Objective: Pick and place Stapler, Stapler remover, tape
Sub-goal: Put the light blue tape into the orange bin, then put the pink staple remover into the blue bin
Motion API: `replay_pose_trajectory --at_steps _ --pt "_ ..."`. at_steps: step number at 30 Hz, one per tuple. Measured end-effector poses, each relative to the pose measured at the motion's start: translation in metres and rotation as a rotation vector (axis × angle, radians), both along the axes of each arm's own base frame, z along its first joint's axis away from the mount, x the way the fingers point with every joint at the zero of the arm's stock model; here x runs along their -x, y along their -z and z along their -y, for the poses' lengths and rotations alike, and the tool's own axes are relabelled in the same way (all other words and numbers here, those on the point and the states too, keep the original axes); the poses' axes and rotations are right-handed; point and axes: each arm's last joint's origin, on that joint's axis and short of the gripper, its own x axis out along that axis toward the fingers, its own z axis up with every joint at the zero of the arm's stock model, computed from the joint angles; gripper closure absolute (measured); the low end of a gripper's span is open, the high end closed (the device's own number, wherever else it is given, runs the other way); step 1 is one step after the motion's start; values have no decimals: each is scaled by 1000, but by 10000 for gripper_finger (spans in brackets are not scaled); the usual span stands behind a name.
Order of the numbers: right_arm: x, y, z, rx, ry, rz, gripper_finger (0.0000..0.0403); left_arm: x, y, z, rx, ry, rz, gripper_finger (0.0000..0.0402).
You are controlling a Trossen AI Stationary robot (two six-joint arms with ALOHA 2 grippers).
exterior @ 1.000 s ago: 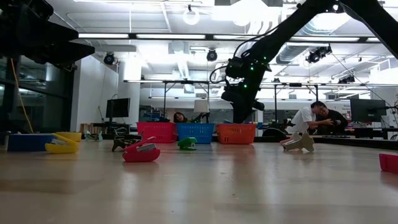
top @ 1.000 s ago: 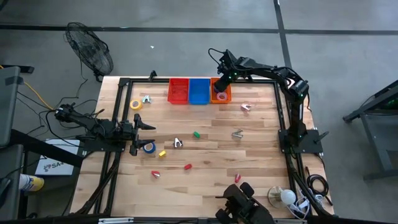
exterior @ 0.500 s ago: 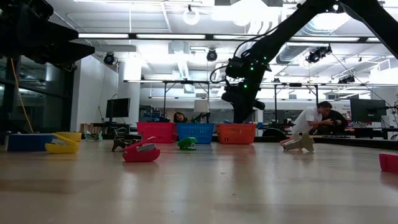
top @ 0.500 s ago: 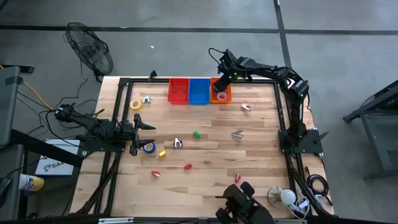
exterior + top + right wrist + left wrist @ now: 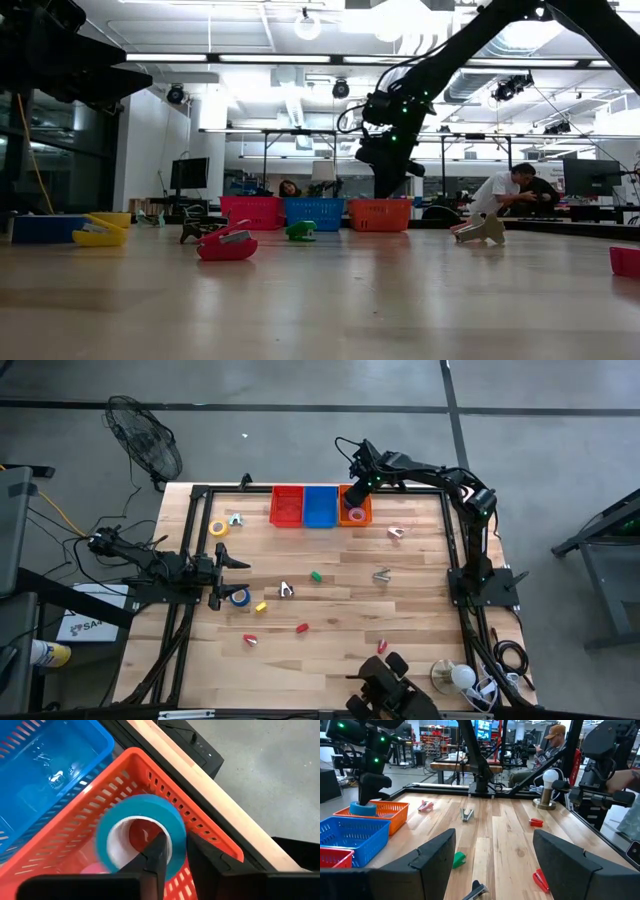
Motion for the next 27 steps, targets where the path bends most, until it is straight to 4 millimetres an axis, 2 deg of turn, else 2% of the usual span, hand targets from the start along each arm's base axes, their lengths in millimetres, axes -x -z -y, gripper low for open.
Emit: replay_pose_trajectory --at_steps 7,15,27 --pt "0 0 0 1 0 1 304 0 0 0 0 0 0 140" --pt "0 -3 0 8 0 8 299 0 0 0 0 0 0 140" --pt "9 -37 -13 29 -31 14 299 0 0 0 0 0 0 140"
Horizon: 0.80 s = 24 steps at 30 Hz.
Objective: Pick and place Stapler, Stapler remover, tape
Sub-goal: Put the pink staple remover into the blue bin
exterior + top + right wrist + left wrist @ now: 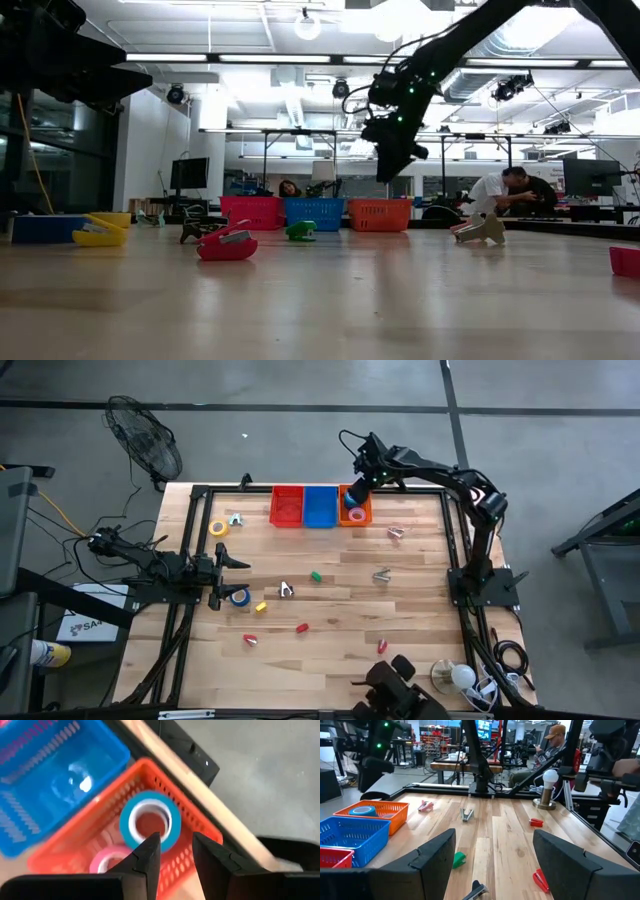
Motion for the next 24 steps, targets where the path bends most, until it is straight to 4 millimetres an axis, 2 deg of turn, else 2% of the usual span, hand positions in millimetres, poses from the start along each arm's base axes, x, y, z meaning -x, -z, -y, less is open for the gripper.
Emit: replay_pose_trajectory --at_steps 5,10,16,24 --pt "10 -5 -13 -67 -21 -93 299 0 0 0 0 0 0 140" --pt "19 0 -23 -148 -63 -213 299 0 0 0 0 0 0 140" --pt "27 2 -28 -159 -43 -343 299 0 0 0 0 0 0 140" --pt "31 3 -31 -163 -34 -418 297 0 0 0 0 0 0 140"
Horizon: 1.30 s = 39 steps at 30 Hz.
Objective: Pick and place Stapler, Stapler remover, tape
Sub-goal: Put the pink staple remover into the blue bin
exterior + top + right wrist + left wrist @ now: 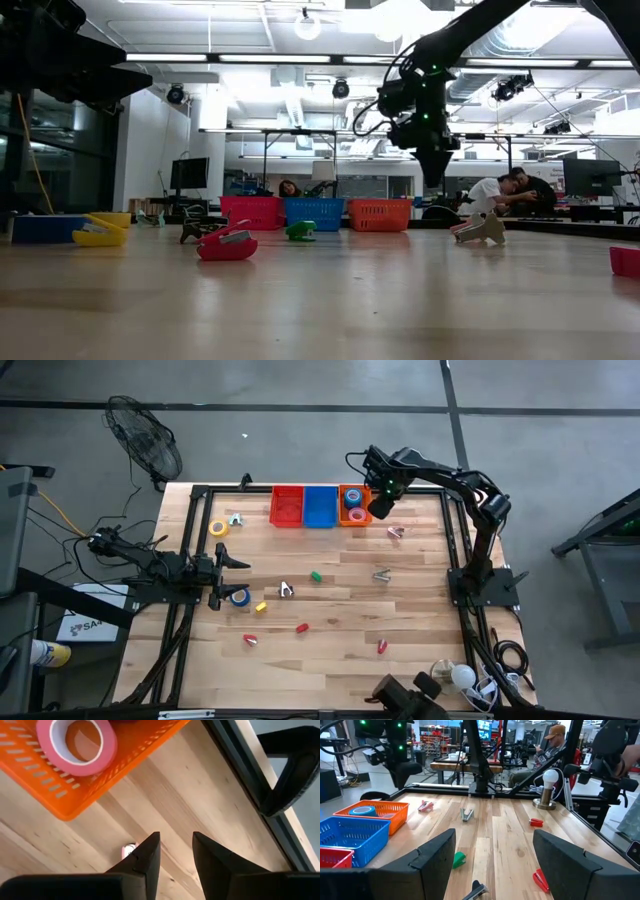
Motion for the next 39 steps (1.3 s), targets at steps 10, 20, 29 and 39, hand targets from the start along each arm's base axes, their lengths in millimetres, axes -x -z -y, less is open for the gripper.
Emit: replay_pose_trajectory --at_steps 10,20,29,39 --pt "9 20 -12 -79 -9 -83 228 0 0 0 0 0 0 140" --pt "27 69 -28 -118 -40 -169 192 0 0 0 0 0 0 140" --pt "24 66 -26 -107 -67 -158 188 0 0 0 0 0 0 140" --pt "16 50 -22 -164 -69 -61 185 0 0 0 1 0 0 140"
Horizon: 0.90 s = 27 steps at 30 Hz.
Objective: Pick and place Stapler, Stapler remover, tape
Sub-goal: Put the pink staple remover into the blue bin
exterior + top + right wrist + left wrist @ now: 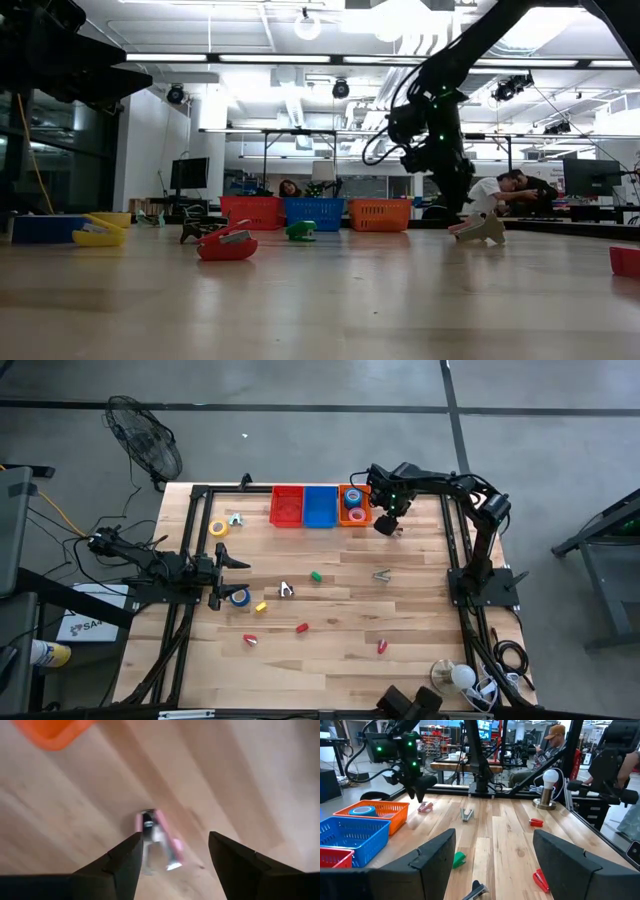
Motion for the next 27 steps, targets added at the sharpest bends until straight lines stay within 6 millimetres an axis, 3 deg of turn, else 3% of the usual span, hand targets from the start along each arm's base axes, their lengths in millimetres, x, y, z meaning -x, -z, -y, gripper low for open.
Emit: replay_pose_trajectory --at_steps 13,27 --pt "-6 28 -25 26 -104 -30 185 0 0 0 0 0 0 140" --pt "-5 32 -30 20 -108 -43 198 0 0 0 0 0 0 140"
